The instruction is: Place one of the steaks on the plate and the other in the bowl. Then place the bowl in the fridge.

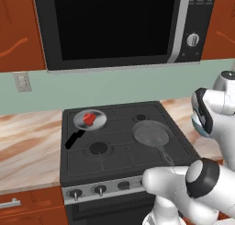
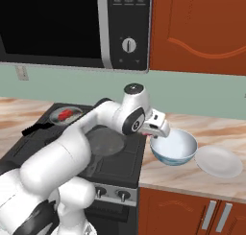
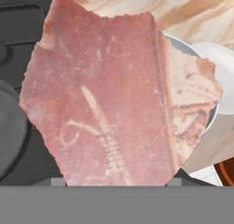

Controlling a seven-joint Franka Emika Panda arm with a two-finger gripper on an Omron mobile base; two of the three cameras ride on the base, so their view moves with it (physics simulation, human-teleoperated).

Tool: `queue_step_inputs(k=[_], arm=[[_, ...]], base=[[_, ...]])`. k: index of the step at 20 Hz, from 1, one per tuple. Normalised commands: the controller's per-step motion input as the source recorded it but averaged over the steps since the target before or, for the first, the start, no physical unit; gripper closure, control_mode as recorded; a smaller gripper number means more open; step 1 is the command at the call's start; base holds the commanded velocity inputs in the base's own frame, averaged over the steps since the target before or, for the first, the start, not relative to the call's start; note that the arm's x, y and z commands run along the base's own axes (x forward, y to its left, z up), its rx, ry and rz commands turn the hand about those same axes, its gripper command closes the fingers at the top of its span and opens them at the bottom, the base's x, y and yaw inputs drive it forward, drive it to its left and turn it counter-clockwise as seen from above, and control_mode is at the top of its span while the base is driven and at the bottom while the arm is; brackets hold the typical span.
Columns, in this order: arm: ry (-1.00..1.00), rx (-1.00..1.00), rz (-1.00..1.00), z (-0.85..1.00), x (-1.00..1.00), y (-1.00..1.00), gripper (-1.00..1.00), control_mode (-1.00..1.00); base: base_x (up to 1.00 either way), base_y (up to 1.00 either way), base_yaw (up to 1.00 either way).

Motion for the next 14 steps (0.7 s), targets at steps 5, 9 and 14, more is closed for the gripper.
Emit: queue_step_inputs(k=[5, 9, 14], arm=[[0.14, 0.02, -0.04, -0.15, 0.12, -0.82, 1.00, -1.00], [0.10, 0.16, 0.00, -0.28, 0.30, -0.62, 1.00, -1.00], [0.01, 0.12, 0.04, -0.23, 0.21, -0.10, 1.00, -1.00]], base=[[0.00, 0.00, 0.00], [0.00, 0.00, 0.00], [0.00, 0.00, 0.00]])
